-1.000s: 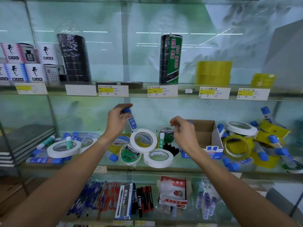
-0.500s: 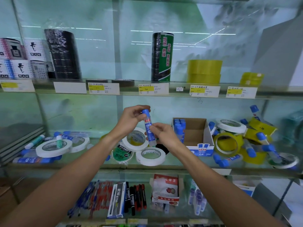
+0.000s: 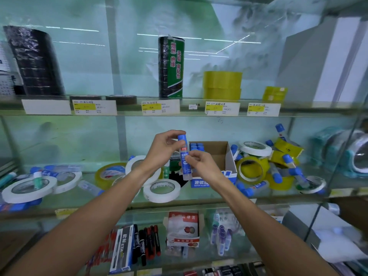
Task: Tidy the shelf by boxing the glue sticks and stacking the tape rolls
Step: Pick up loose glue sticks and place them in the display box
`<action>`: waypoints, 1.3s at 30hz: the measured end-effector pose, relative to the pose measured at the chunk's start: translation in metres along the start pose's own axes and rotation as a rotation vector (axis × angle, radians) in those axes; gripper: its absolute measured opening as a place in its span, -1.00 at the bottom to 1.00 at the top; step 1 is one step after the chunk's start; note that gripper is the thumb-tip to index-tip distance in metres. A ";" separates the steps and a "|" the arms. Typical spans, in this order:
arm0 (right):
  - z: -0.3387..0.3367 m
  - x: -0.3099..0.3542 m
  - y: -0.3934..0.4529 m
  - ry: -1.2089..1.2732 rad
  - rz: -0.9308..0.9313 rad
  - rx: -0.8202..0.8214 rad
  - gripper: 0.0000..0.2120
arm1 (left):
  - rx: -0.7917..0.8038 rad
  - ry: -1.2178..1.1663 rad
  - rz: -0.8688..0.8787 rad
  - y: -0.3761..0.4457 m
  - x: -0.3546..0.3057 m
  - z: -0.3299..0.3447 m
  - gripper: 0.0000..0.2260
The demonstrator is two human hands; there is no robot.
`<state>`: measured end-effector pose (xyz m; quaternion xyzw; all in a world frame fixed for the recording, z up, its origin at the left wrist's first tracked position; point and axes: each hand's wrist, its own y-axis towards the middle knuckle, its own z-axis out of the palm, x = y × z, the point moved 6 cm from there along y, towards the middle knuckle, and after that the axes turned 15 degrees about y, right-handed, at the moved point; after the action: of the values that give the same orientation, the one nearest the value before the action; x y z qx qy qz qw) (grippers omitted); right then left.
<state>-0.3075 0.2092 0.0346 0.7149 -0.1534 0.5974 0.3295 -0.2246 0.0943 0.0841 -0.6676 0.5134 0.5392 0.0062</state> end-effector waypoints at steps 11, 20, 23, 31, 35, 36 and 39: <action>-0.072 -0.003 0.018 -0.228 -0.051 -0.245 -0.81 | 0.083 0.487 0.075 0.015 0.003 0.058 -0.74; -0.069 -0.041 0.045 -0.430 0.056 -0.266 -0.80 | 0.178 0.801 0.170 0.001 0.021 0.067 -0.59; -0.064 -0.045 0.047 -0.510 0.064 -0.275 -0.84 | 0.183 0.806 0.186 -0.001 0.023 0.068 -0.56; -0.056 -0.052 0.048 -0.657 0.116 -0.243 -0.82 | 0.197 0.809 0.205 -0.006 0.021 0.066 -0.53; -0.054 -0.045 0.047 -0.674 0.111 -0.236 -0.76 | 0.248 0.792 0.205 -0.007 0.025 0.064 -0.47; -0.055 -0.040 0.047 -0.684 0.107 -0.237 -0.73 | 0.263 0.790 0.210 -0.008 0.027 0.064 -0.44; -0.053 -0.021 0.044 -0.681 0.097 -0.249 -0.65 | 0.260 0.776 0.215 -0.011 0.031 0.055 -0.42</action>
<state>-0.3796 0.2075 0.0306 0.8193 -0.3594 0.3167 0.3151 -0.2592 0.1088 0.0324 -0.7574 0.6081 0.1761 -0.1599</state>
